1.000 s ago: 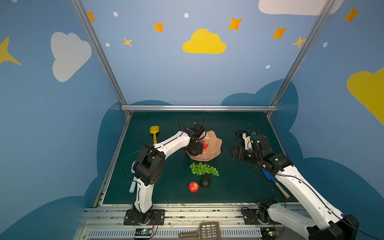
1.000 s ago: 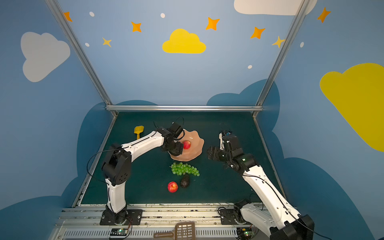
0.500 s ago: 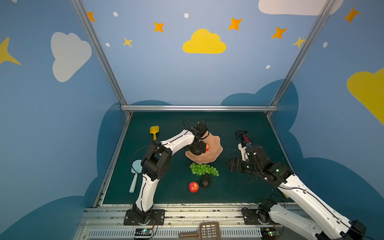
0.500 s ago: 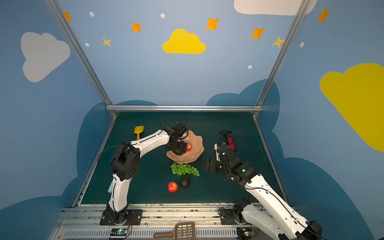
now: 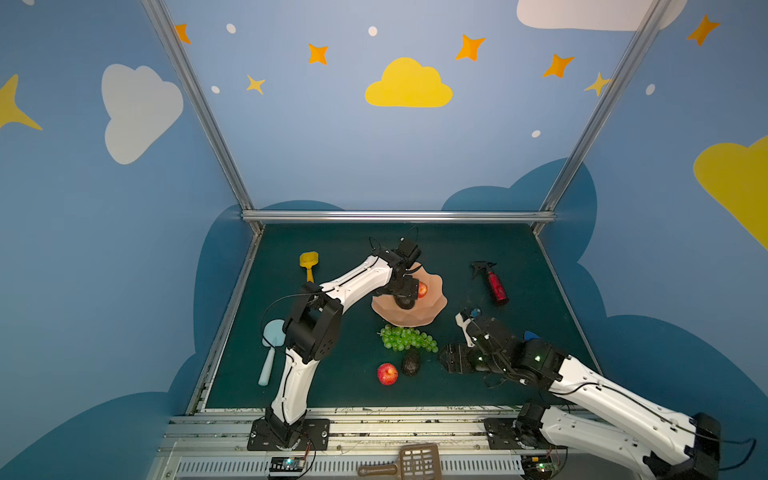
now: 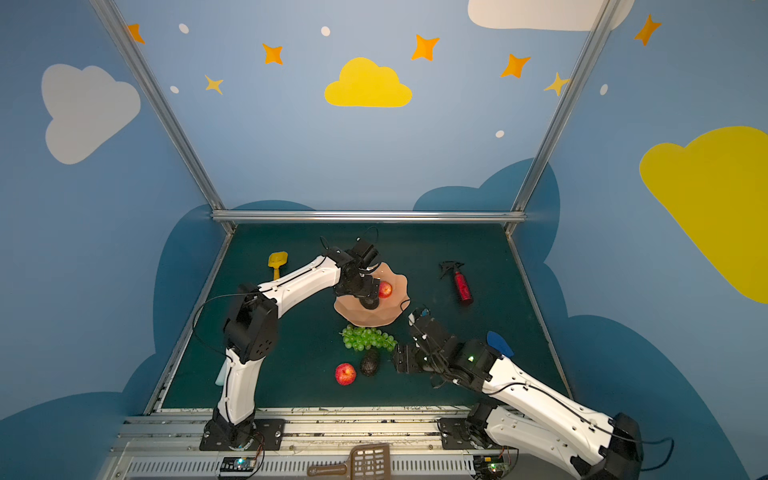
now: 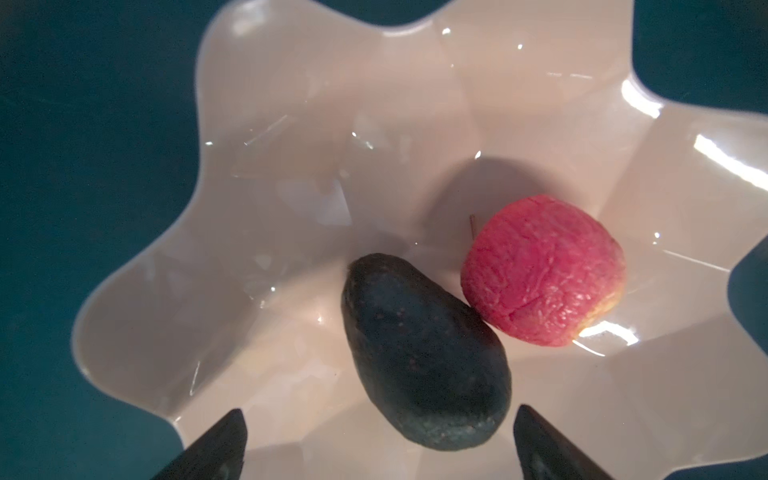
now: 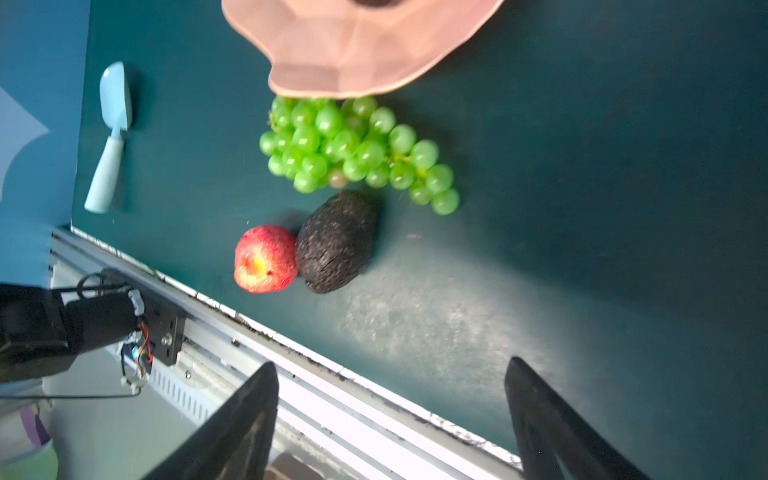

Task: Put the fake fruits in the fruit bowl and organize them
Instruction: 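Place the avocado into the pink bowl with the left gripper, then grasp the second avocado with the right gripper and place it in the bowl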

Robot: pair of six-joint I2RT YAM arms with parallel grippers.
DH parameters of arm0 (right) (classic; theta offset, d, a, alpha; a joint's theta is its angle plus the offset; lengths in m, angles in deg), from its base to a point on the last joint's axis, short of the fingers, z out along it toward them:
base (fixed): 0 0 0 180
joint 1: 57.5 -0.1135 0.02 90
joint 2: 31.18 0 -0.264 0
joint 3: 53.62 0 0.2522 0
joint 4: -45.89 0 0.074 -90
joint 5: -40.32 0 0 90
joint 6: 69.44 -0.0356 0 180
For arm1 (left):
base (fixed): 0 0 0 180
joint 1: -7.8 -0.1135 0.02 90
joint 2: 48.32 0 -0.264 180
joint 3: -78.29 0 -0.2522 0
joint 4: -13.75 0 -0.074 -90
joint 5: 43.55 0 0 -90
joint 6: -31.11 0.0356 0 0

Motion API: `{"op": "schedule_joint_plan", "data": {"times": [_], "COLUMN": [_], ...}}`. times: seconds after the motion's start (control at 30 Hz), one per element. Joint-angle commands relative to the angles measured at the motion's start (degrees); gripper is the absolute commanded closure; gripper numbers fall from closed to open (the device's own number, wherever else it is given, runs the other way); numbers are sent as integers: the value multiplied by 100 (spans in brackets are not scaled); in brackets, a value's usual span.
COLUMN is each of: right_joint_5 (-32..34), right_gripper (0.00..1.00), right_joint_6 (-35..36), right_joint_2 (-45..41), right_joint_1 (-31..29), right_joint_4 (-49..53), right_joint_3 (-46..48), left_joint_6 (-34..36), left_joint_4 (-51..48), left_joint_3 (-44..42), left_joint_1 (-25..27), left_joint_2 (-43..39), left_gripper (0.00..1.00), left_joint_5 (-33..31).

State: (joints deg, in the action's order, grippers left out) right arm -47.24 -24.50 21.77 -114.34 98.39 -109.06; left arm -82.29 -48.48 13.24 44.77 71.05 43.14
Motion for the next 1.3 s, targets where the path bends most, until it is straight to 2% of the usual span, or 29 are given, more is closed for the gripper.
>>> {"op": "schedule_joint_plan", "data": {"times": [0.0, 0.2, 0.3, 0.47, 0.67, 0.93, 1.1, 1.27], "right_joint_5": [338, 133, 15, -418, -805, -725, -612, -323], "right_gripper": [16, 16, 16, 20, 20, 28, 49, 66], "right_joint_6": [-598, -1147, -1047, -838, -871, -986, -929, -656], "right_joint_2": [525, 1947, 2661, 3546, 4412, 4723, 4613, 3775], "right_joint_1": [-457, -619, -526, -423, -468, -329, -310, -247], "right_joint_4": [-389, 57, 222, 31, 447, 151, 175, 935], "right_joint_3": [-150, -920, -1377, -1952, -2451, -2187, -2118, -2285], "left_joint_6": [-191, -477, -629, -767, -827, -805, -863, -898], "left_joint_4": [48, 890, 1230, 1410, 1439, 1287, 1327, 1258], "left_joint_3": [-189, -1700, -2560, -3725, -4678, -4810, -4850, -4889], "left_joint_1": [-250, -1213, -1618, -2235, -2861, -3172, -3185, -3187], "left_joint_2": [-801, -2630, -3641, -5070, -6204, -6608, -6609, -6624], "left_gripper": [1, 1, 1, 1, 1, 1, 1, 0], "left_joint_5": [-501, -604, -785, -658, -304, -155, -35, 226]}}
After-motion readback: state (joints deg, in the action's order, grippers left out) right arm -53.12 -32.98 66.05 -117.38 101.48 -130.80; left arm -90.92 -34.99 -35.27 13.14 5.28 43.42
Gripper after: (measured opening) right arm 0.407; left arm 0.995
